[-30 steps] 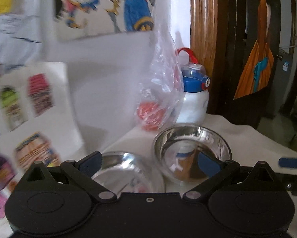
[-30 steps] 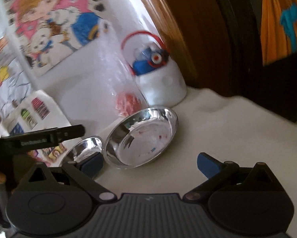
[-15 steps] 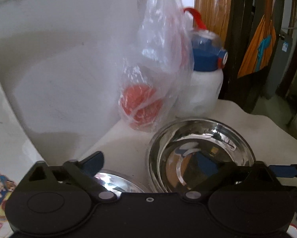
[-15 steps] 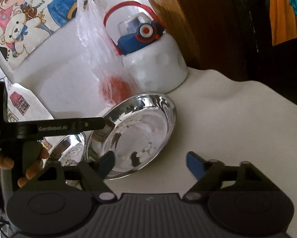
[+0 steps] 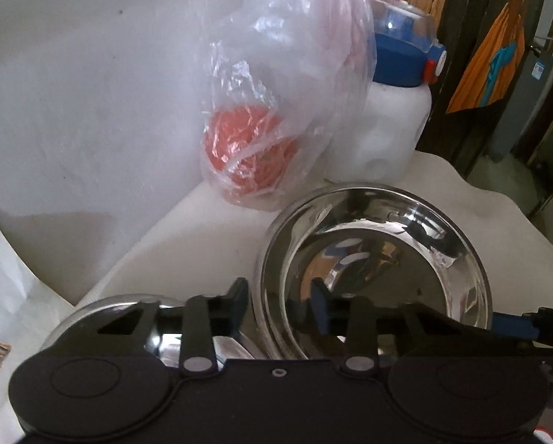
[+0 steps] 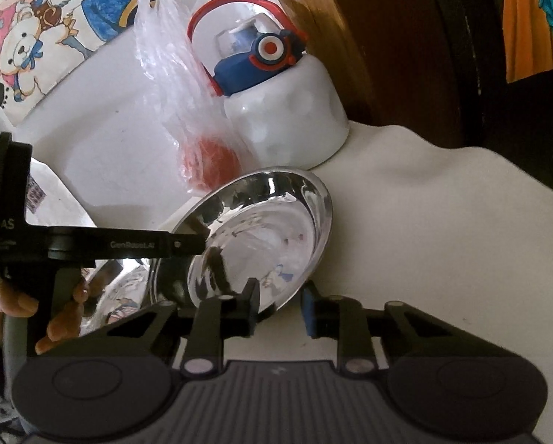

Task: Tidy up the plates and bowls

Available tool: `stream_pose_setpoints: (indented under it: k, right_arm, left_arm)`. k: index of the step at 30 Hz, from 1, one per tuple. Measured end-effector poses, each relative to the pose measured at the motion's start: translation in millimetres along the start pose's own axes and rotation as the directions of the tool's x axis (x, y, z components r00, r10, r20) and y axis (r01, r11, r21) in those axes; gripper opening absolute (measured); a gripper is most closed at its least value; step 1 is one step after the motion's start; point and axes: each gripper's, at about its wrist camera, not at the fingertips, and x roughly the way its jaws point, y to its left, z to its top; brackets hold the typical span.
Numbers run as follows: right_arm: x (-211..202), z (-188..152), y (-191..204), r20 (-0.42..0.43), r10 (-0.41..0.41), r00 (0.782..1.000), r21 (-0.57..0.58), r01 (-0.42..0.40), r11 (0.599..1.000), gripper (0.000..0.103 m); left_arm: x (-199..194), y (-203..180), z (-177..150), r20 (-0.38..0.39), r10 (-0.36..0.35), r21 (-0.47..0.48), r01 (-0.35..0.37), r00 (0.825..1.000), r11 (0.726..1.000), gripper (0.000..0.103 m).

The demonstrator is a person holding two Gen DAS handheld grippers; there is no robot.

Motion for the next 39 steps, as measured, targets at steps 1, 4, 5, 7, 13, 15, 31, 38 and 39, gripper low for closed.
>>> stream_pose_setpoints:
  k: [1, 4, 5, 7, 13, 15, 31, 38, 39]
  right_arm:
    - [0.1, 0.1, 1.0, 0.000, -0.007, 1.000, -0.007, 0.007, 1.000, 0.027]
    - [-1.1, 0.1, 2.4, 0.000, -0.023, 1.000, -0.013, 0.023, 1.000, 0.027]
    - [-2.3, 0.2, 2.9, 0.002, -0.028, 1.000, -0.015, 0.028, 0.999, 0.027]
    - [-6.4, 0.6, 4.9, 0.012, -0.036, 0.999, -0.025, 0.036, 0.999, 0.027]
    - [-27.7, 7.1, 24.4, 0.062, -0.056, 0.996, -0.081, 0.061, 0.995, 0.027]
    - [-33.1, 9.6, 33.5, 0.071, -0.047, 0.996, -0.097, 0.054, 0.994, 0.027]
    - [12.7, -14.4, 142.6, -0.061, 0.024, 0.998, -0.284, -0.041, 0.958, 0.032]
    - [29.1, -32.2, 164.4, -0.088, -0.037, 0.995, -0.353, 0.004, 0.936, 0.035]
    - [30.9, -33.1, 168.9, -0.084, -0.049, 0.995, -0.366, 0.015, 0.931, 0.036]
  left_arm:
    - [0.4, -0.5, 0.1, 0.001, 0.007, -0.004, -0.007, 1.000, 1.000, 0.029]
    - [1.5, -2.8, 0.7, 0.003, 0.028, -0.014, -0.028, 1.000, 1.000, 0.020]
    - [1.2, -2.3, 0.9, 0.004, 0.029, -0.022, -0.029, 1.000, 0.999, 0.019]
    - [-1.8, 0.1, 0.4, 0.005, 0.017, -0.041, -0.017, 1.000, 0.999, 0.019]
    - [-22.5, -1.1, -0.9, 0.039, 0.006, -0.042, -0.005, 0.999, 0.999, 0.019]
    - [-32.6, 0.8, -0.2, 0.055, 0.002, -0.047, 0.000, 0.998, 0.999, 0.019]
    - [-111.1, 92.3, -45.1, 0.053, 0.130, -0.143, -0.122, 0.990, 0.982, 0.019]
    - [-109.9, 116.0, -68.5, 0.008, 0.170, -0.158, -0.167, 0.985, 0.973, 0.019]
    - [-108.0, 117.5, -69.7, 0.002, 0.170, -0.160, -0.168, 0.985, 0.973, 0.019]
